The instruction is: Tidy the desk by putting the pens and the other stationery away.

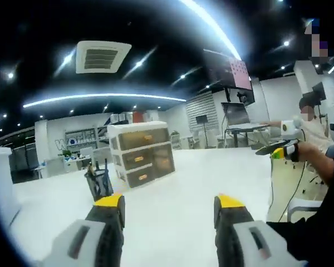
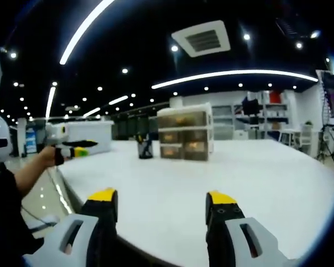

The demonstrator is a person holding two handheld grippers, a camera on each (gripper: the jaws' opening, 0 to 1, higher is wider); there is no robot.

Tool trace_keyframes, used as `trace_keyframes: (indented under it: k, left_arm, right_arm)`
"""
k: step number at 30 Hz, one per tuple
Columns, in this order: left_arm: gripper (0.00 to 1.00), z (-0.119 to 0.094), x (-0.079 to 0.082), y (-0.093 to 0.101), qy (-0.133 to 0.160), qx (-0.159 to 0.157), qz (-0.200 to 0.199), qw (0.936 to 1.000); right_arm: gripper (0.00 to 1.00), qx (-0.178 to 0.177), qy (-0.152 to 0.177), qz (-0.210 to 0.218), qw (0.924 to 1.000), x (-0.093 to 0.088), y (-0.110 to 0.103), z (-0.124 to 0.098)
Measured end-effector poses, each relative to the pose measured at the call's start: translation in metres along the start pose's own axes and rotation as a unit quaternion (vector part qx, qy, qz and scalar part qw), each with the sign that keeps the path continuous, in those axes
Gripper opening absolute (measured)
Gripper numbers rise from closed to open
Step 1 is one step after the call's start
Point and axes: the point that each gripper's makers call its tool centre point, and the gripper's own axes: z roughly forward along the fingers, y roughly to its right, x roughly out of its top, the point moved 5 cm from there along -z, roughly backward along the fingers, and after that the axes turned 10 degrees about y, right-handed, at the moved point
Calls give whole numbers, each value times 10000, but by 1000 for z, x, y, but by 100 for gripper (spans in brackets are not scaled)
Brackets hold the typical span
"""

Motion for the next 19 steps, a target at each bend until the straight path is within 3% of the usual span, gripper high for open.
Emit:
trace_keyframes:
  k: [8, 19]
  left_arm:
    - [68, -49, -8, -2, 21, 448, -317, 9985]
    - [71, -75, 8, 9, 201, 630, -325, 9973]
  right_arm:
    - [66, 116, -44, -75, 9999, 5, -7, -6]
    - [67, 121, 16, -28, 9999, 11, -12, -19]
